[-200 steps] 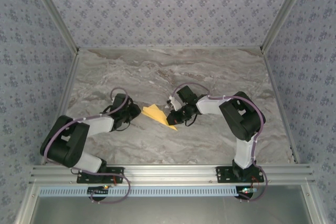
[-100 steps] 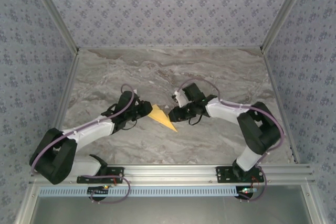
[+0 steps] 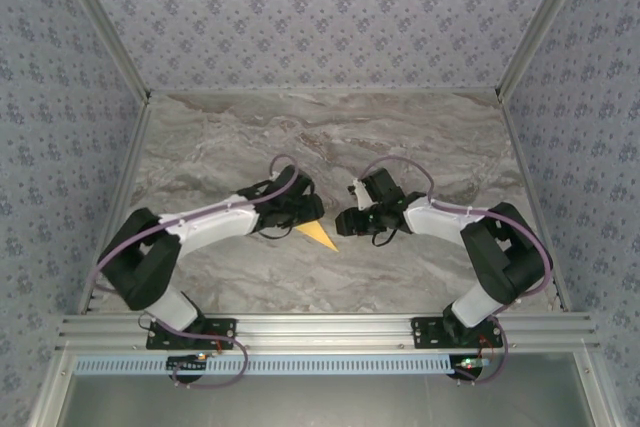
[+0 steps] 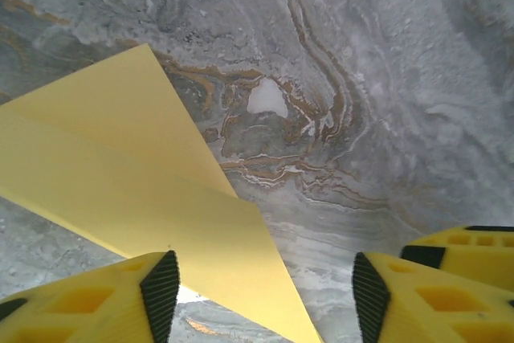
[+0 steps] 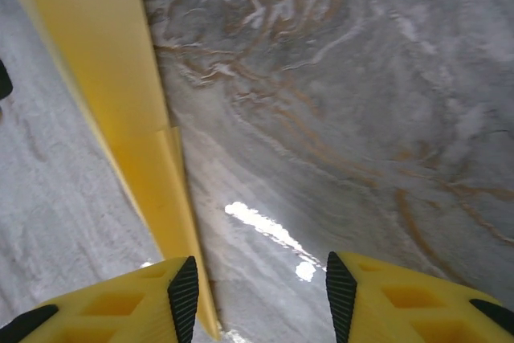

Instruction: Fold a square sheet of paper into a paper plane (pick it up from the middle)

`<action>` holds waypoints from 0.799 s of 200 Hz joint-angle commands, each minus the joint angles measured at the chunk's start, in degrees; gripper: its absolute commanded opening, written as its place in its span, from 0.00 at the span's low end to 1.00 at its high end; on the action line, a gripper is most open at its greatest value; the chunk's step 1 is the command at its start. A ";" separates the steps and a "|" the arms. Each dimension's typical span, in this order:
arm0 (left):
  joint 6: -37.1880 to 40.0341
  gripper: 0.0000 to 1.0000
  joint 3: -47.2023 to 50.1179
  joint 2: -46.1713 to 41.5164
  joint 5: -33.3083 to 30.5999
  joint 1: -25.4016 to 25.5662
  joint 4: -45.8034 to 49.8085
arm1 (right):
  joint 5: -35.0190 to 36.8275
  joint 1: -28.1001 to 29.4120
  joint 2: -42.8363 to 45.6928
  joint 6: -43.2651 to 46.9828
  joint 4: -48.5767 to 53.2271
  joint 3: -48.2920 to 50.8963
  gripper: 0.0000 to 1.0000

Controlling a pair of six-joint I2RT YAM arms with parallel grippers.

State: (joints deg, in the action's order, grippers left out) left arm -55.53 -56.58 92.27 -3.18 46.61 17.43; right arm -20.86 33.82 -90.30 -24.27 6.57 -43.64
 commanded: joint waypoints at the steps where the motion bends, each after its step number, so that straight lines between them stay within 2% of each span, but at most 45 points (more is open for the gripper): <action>1: -2.76 0.68 -6.05 4.44 -5.53 1.76 12.86 | 5.32 -0.09 1.90 -1.26 0.10 0.83 0.51; 34: -4.40 0.69 -11.76 9.59 -7.23 2.28 18.10 | 8.54 -0.23 3.60 -1.66 0.67 2.12 0.55; 52: -5.48 0.66 -12.68 10.10 -7.94 2.26 19.56 | 9.53 -0.39 4.38 -1.61 1.12 2.58 0.55; 160: -9.26 0.33 -8.34 5.44 -8.21 2.28 17.85 | 10.20 -0.75 4.90 -1.56 2.65 1.90 0.56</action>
State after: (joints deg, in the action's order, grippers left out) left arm -64.12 -65.63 99.55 -10.79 48.77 34.87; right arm -11.70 33.43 -86.54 -25.10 7.55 -41.47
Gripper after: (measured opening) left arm 0.364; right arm 0.558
